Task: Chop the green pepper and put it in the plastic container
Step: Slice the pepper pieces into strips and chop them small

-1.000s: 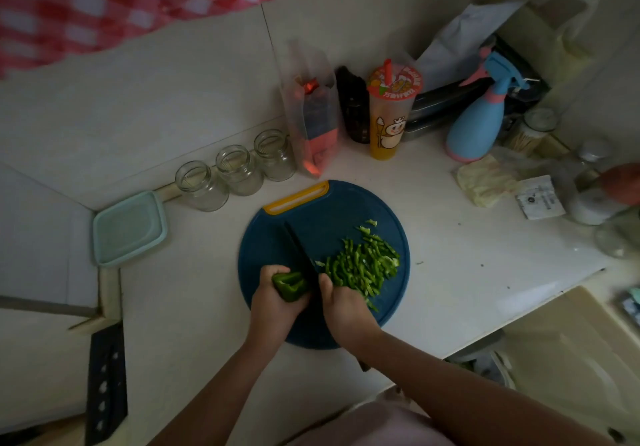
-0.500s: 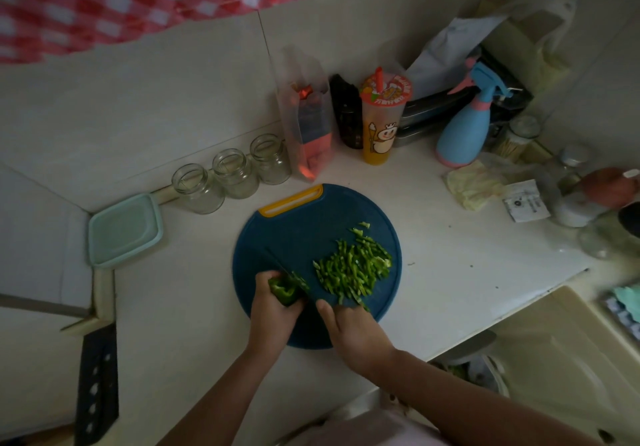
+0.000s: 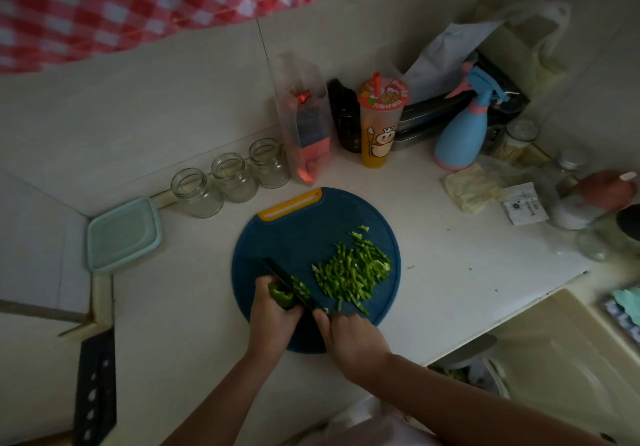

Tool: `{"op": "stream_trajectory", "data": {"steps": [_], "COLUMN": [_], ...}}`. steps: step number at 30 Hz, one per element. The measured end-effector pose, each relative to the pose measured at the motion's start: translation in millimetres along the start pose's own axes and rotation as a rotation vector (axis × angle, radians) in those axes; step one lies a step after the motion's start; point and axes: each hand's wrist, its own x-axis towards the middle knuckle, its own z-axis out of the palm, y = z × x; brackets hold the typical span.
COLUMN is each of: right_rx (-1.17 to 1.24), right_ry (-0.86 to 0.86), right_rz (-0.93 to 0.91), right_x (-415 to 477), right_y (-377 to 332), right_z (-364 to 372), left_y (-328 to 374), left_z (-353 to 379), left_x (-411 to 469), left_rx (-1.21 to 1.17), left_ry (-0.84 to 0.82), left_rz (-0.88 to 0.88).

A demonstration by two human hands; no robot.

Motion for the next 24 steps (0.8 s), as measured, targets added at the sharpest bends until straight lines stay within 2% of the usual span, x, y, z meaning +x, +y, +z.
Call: {"op": "stream_trajectory", "data": {"steps": [7,12,18,24], "right_rx": [0.014,0.051,-0.026,0.155], "right_ry": [-0.068,-0.082,-0.107,-0.046], "right_rz": [-0.03,0.05,0.066,0.073], "right_x": [7.5,11.8,30.2,29.9], "right_y": [-4.8,-14.5,-33.1,-23.9], "right_z": [-5.9,-8.3,-8.4,-10.6], "left_y": [-0.5,-0.7,-1.2,-7.8], "left_z": [-1.4,-0.5,-0.4,-10.1], "left_x": [3.5,3.7,3.2,1.4], "left_rx": [0.005,-0.002,-0.022,-0.087], "left_ry": [-0.034,-0.033,-0.04,-0.091], "left_rz": [-0.024,-0.034,-0.014,0.003]}}
